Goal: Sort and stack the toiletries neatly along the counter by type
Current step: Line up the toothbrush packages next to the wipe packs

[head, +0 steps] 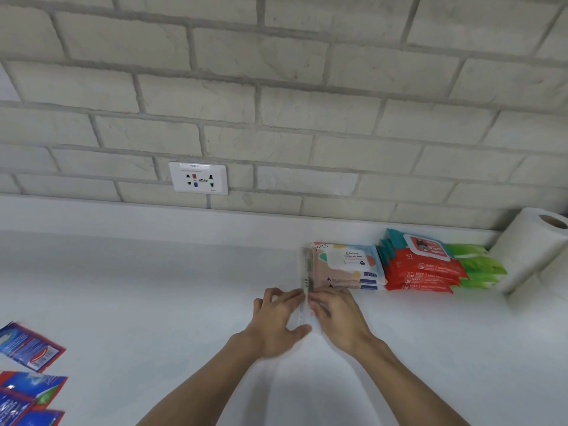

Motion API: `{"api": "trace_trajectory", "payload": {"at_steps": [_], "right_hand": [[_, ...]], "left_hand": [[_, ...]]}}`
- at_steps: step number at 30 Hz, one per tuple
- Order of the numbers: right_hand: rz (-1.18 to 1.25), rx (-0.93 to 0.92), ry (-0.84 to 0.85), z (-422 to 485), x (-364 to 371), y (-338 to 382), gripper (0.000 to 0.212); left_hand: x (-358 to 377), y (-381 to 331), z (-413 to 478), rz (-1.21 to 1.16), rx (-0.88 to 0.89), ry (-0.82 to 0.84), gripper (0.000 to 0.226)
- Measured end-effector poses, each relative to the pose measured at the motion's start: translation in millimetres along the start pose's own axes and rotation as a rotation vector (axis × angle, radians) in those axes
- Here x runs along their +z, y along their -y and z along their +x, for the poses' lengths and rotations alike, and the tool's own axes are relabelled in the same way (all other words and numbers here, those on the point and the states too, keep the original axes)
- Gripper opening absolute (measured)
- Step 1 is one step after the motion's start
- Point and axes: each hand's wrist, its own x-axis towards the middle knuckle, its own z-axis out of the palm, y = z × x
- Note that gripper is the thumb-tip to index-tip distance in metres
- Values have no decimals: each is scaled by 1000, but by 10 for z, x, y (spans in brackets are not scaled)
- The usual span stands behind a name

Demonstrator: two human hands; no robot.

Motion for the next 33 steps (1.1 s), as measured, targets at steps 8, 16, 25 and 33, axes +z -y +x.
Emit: {"api": "trace_trajectory", "payload": {"at_steps": [8, 16, 25, 33], "right_hand": [[60, 13, -12, -37, -48, 65, 20], [171, 26, -51, -198, -122, 481, 20], [307, -36, 77, -482, -39, 1292, 19], [393, -91, 294, -833, 242, 2211, 18]], "left_hand": [[-30, 26, -123, -58, -29, 31, 75], [-293, 138, -632, -145, -38, -67, 67], [-632, 434, -1389, -159, 21, -176, 41], [-976, 1022, -2295, -143, -150, -115, 25]]}}
